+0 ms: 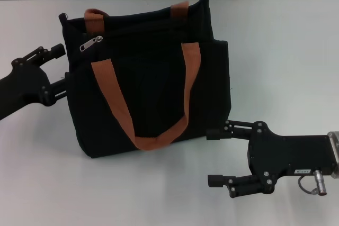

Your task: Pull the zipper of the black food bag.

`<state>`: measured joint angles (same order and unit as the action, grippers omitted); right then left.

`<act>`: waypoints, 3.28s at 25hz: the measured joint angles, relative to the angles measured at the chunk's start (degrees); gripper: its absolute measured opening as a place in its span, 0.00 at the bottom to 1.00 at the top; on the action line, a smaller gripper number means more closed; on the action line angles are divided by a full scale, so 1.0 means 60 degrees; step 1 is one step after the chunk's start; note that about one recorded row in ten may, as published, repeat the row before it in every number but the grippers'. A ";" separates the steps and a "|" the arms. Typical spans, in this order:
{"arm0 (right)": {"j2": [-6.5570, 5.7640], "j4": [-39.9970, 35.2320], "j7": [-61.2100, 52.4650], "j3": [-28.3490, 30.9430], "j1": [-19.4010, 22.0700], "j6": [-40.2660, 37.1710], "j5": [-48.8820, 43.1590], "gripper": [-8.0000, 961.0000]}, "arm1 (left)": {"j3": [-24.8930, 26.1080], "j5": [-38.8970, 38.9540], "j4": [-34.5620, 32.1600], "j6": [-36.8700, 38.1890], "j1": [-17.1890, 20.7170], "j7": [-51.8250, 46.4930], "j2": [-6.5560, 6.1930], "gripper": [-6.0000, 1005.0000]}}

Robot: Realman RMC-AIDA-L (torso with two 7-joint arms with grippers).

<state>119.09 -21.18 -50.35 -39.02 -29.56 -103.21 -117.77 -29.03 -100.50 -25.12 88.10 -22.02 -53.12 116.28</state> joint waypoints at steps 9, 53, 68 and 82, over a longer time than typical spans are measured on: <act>0.0013 0.0000 -0.0062 0.0039 0.0006 -0.0772 0.0295 0.87 | 0.0096 0.1080 -0.0018 0.0326 0.0055 0.0248 0.0160 0.64; 0.0000 -0.0792 -1.4200 -0.1975 -0.3763 0.1875 0.2936 0.51 | 0.0061 0.1355 0.0072 0.2181 0.0015 0.0424 0.0351 0.06; 0.0089 -0.0172 -1.4847 -0.2446 -0.4392 0.3175 0.3022 0.51 | 0.0036 0.1355 0.0085 0.2189 0.0083 0.0548 0.0351 0.05; 0.0118 0.0248 -1.4792 -0.2475 -0.4569 0.3561 0.3072 0.33 | 0.0059 0.1355 0.0085 0.2176 0.0082 0.0548 0.0352 0.06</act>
<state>119.80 -19.69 -139.10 -53.87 -56.98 -81.84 -99.34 -28.68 -92.37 -24.61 101.16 -21.53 -49.83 118.39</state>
